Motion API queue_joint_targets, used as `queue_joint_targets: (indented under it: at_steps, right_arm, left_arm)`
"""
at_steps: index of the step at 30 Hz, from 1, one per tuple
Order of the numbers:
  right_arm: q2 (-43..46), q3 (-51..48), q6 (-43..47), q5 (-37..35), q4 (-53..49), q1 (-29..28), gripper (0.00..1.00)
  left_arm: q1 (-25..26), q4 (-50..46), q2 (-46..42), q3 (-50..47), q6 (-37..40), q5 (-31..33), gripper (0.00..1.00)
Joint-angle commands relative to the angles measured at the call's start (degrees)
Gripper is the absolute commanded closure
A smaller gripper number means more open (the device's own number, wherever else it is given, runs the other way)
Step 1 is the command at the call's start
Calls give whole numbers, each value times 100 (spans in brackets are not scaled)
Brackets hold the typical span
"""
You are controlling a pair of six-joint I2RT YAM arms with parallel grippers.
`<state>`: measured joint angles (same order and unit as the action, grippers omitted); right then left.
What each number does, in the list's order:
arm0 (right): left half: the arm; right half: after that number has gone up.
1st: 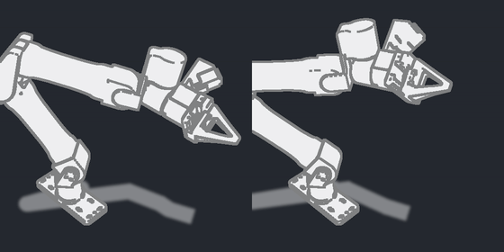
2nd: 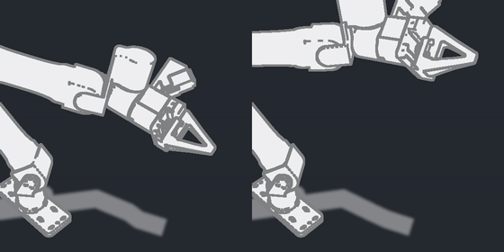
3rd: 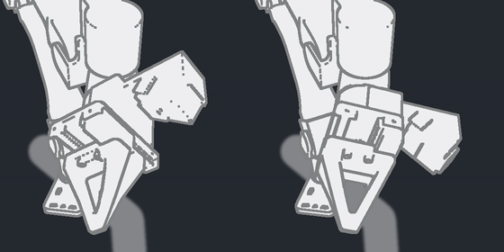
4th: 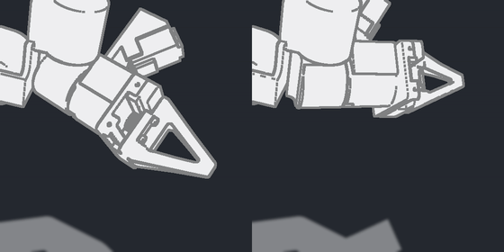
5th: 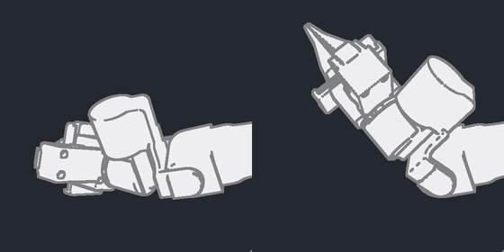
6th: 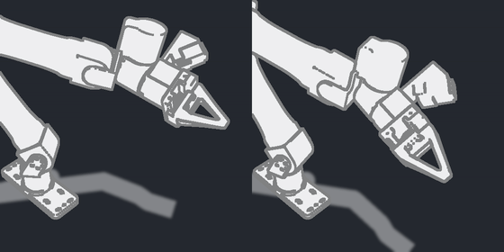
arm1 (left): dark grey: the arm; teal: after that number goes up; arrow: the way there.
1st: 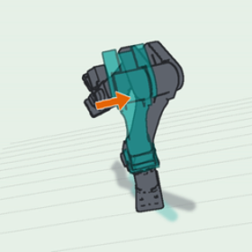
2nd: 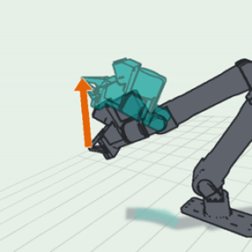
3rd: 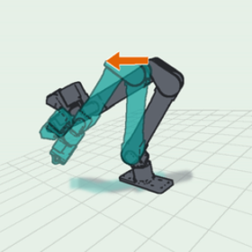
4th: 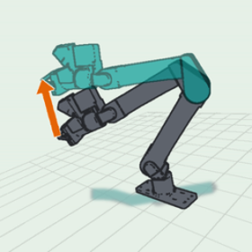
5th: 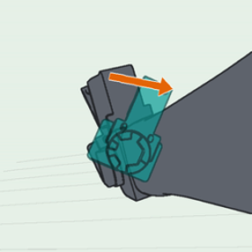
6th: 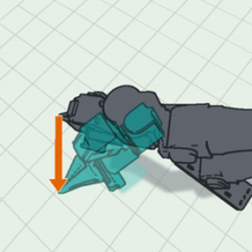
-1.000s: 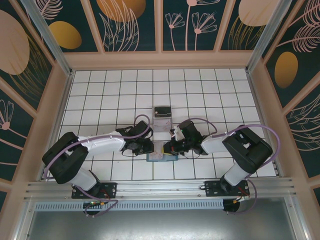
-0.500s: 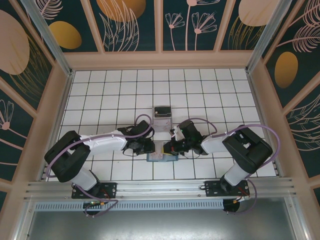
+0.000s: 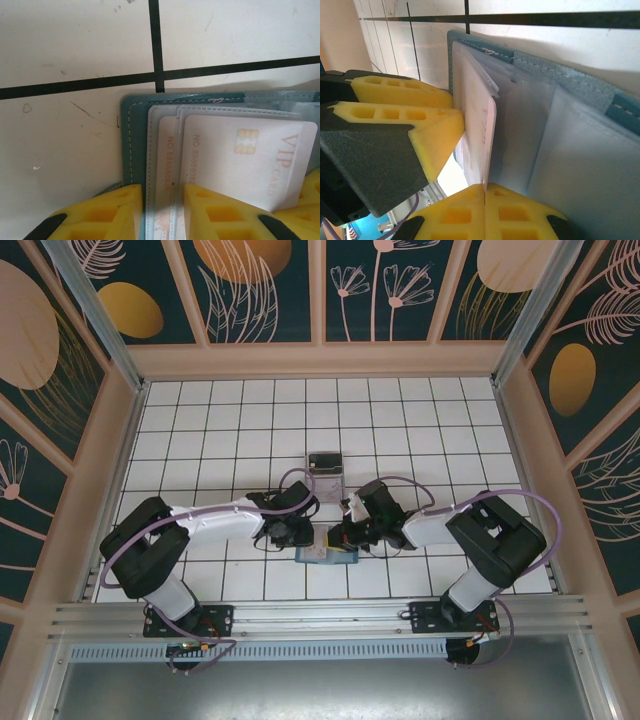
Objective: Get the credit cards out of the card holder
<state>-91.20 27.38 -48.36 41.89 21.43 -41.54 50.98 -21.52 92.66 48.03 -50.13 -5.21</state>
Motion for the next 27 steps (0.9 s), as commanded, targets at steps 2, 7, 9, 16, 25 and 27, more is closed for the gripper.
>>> queue_joint_targets:
  at_steps: [2,7,9,16,25,27]
  right_arm:
    - [112,24,139,-38,-148,67,96]
    - [100,31,136,-14,-123,67,96]
    - [97,40,143,-22,-139,63,96]
    - [58,65,137,-40,-175,67,97]
    - [220,18,153,-190,-346,137,91]
    - [219,-8,125,-181,-286,146,90]
  left_arm:
    - [26,-660,160,-186,18,383,74]
    - [26,-615,249,-178,60,319,75]
    - [26,-625,279,-195,63,309,77]
    - [30,-646,278,-251,84,323,81]
    - [34,-643,422,-294,134,332,80]
    - [34,-652,431,-294,143,336,80]
